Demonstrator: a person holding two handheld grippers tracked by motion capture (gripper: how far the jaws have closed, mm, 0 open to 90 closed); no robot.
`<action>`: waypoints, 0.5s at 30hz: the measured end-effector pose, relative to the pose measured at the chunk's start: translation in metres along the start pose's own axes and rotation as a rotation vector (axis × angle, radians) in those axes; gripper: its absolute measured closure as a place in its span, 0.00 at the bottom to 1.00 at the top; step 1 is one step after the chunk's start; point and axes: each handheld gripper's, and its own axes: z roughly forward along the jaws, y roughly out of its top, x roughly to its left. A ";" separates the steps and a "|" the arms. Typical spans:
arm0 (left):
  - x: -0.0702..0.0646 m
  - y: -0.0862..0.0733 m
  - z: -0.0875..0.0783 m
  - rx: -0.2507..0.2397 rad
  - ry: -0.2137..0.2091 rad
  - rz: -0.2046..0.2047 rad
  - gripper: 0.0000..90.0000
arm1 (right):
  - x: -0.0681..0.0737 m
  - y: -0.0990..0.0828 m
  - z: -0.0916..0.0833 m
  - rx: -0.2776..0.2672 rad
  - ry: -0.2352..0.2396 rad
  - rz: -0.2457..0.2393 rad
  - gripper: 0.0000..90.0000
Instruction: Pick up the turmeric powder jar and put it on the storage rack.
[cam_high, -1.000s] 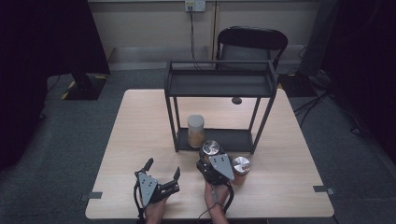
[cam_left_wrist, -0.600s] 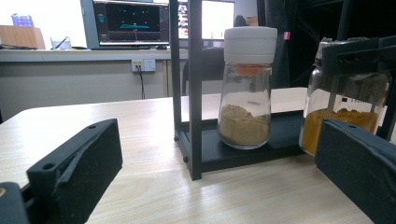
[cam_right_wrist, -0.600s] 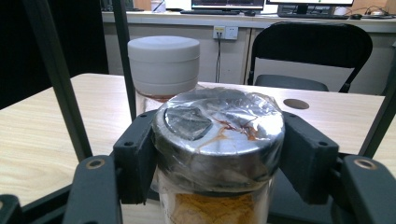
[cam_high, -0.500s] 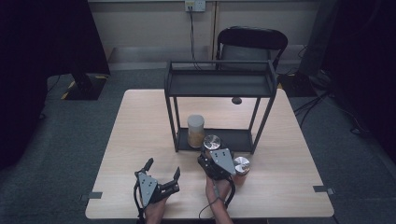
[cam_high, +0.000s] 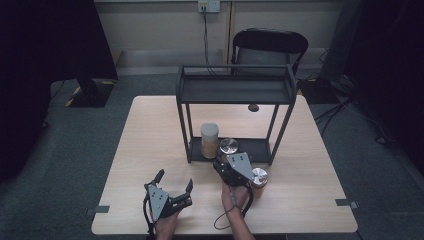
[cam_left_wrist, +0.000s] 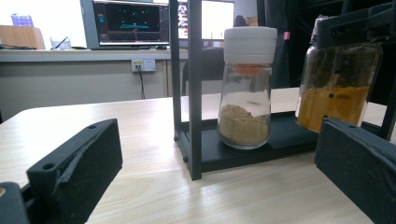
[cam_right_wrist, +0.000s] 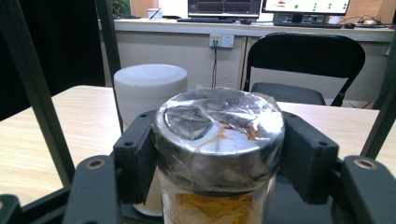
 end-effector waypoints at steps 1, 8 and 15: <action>0.000 0.000 0.000 0.000 0.000 0.000 0.00 | 0.000 0.001 0.001 0.001 -0.001 0.003 0.39; 0.000 0.000 0.000 0.000 -0.001 0.000 0.00 | -0.001 0.003 0.006 0.004 -0.007 0.003 0.39; 0.000 0.000 0.000 0.000 -0.003 0.000 0.00 | 0.000 0.004 0.012 0.009 -0.020 0.004 0.39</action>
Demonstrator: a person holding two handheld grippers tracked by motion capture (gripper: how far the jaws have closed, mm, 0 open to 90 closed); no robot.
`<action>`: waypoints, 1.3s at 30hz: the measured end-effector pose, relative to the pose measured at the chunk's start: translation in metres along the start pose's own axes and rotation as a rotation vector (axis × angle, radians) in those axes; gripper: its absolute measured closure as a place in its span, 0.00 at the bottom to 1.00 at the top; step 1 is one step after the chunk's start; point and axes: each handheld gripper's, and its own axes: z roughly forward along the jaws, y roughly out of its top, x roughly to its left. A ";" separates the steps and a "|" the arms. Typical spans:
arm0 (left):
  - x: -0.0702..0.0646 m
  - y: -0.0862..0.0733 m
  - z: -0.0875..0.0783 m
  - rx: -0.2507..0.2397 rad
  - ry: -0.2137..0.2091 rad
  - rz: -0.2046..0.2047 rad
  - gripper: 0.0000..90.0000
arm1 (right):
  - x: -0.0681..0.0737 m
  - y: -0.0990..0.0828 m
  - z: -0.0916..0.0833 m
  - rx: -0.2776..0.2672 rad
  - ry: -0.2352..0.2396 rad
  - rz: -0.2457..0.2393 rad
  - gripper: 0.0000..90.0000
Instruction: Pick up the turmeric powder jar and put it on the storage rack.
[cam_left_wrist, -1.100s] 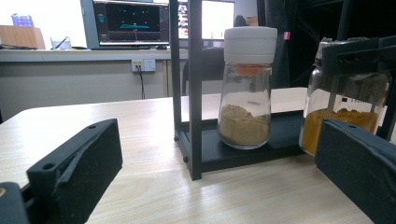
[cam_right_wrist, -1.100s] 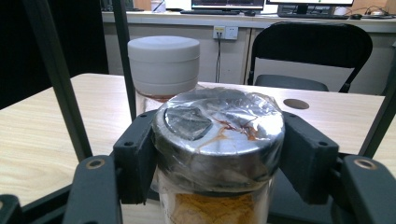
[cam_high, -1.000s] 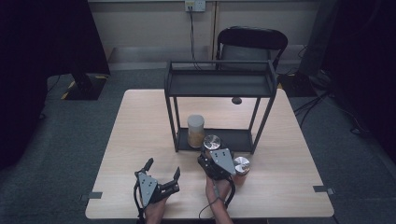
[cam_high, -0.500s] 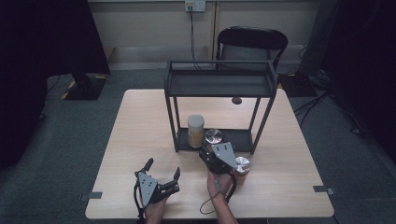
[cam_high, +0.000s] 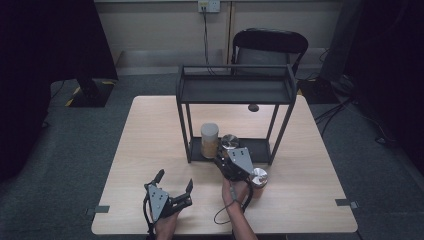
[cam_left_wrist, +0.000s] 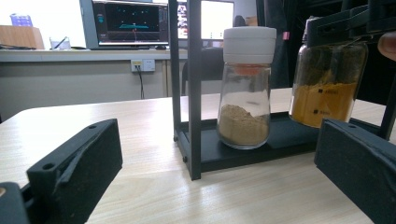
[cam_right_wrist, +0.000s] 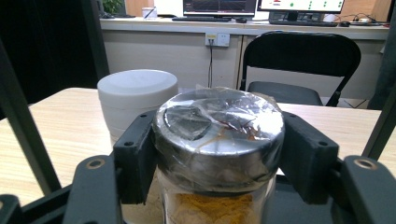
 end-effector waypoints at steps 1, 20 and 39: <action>0.000 0.000 0.000 0.000 -0.001 0.000 0.00 | 0.000 0.000 0.001 0.001 -0.001 0.002 0.39; 0.000 0.000 0.000 0.000 -0.003 0.000 0.00 | 0.004 0.002 0.019 0.009 -0.018 -0.002 0.39; 0.001 0.000 0.000 0.001 -0.006 0.000 0.00 | 0.012 0.005 0.038 0.011 -0.059 -0.004 0.39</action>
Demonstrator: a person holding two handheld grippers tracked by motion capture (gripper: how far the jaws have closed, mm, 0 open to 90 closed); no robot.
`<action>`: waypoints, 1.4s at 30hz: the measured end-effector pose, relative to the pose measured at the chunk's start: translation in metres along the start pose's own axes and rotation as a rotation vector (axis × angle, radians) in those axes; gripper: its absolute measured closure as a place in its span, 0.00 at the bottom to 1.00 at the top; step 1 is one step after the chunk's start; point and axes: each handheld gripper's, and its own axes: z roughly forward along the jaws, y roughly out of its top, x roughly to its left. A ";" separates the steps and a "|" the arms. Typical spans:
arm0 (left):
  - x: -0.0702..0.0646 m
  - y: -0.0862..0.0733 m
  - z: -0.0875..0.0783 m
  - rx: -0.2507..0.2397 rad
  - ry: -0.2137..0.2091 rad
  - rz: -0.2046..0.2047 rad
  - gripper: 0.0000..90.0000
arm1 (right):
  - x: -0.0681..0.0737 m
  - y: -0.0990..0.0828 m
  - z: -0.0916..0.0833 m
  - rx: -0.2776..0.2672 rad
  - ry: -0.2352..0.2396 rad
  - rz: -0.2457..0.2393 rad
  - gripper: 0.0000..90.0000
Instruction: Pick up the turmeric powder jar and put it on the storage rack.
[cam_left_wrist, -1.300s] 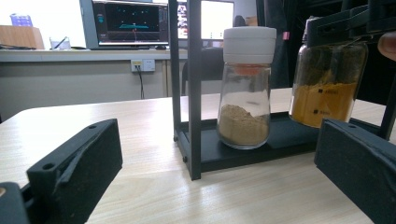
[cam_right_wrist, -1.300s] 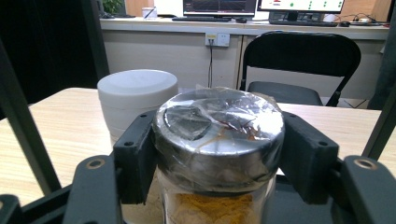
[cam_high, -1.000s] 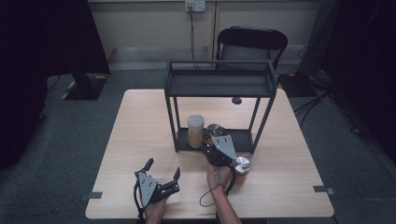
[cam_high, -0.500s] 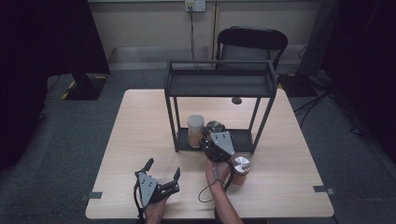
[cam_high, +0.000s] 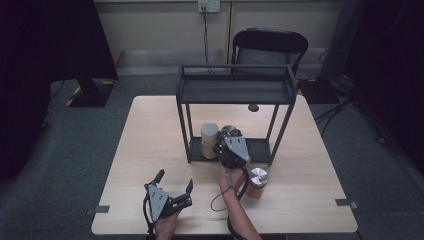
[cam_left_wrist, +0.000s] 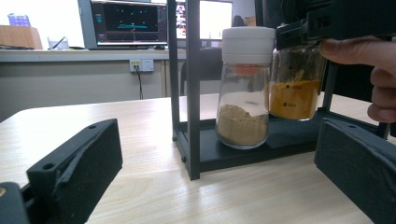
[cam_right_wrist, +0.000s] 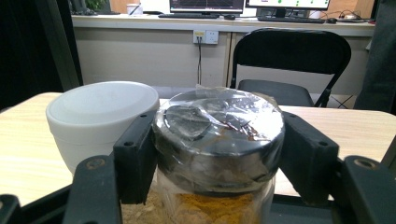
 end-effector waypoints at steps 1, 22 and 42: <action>0.000 0.000 0.000 0.000 0.000 0.000 0.00 | 0.000 -0.001 0.001 0.001 -0.001 0.000 0.39; 0.000 0.000 0.000 0.000 0.000 0.000 0.00 | 0.000 -0.008 0.011 0.053 -0.019 0.016 0.39; 0.000 0.000 0.000 0.000 0.001 0.000 0.00 | -0.003 -0.016 0.014 0.068 -0.022 0.030 0.38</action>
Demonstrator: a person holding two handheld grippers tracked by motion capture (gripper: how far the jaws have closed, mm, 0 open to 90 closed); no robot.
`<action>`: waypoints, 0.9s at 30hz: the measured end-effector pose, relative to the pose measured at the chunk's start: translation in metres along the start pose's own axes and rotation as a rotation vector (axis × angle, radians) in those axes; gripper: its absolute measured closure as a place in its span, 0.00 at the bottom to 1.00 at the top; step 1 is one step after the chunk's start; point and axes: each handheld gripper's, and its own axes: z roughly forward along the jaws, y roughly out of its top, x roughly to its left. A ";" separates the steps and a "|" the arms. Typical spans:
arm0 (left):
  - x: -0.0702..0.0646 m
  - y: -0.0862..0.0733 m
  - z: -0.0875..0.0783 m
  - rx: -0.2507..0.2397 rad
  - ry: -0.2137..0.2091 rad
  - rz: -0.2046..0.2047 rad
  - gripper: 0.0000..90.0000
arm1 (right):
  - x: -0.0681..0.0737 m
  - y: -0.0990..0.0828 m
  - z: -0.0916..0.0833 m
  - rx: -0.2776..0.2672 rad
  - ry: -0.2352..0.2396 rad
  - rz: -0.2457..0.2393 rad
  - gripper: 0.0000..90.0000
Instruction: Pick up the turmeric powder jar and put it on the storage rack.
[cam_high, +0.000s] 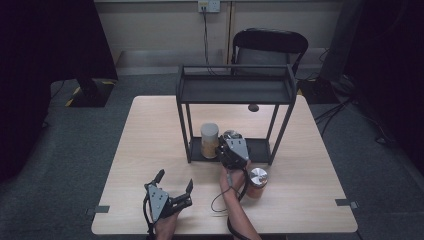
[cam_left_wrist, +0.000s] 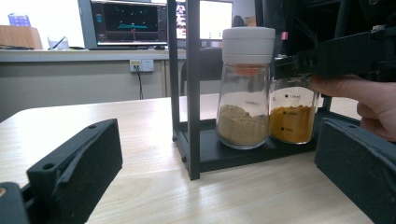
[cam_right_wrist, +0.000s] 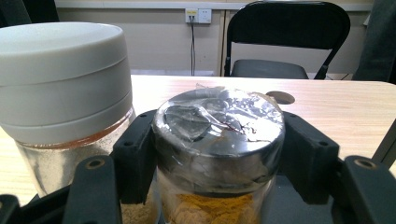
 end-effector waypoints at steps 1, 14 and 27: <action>0.000 0.000 0.000 0.000 0.000 0.000 0.00 | 0.000 -0.001 0.000 -0.001 0.000 0.000 0.38; 0.000 0.000 0.000 0.000 0.000 0.000 0.00 | 0.002 -0.001 -0.001 0.000 -0.007 -0.002 0.37; 0.000 0.000 0.000 0.000 0.000 0.000 0.00 | 0.002 0.000 -0.001 -0.013 -0.010 0.002 0.28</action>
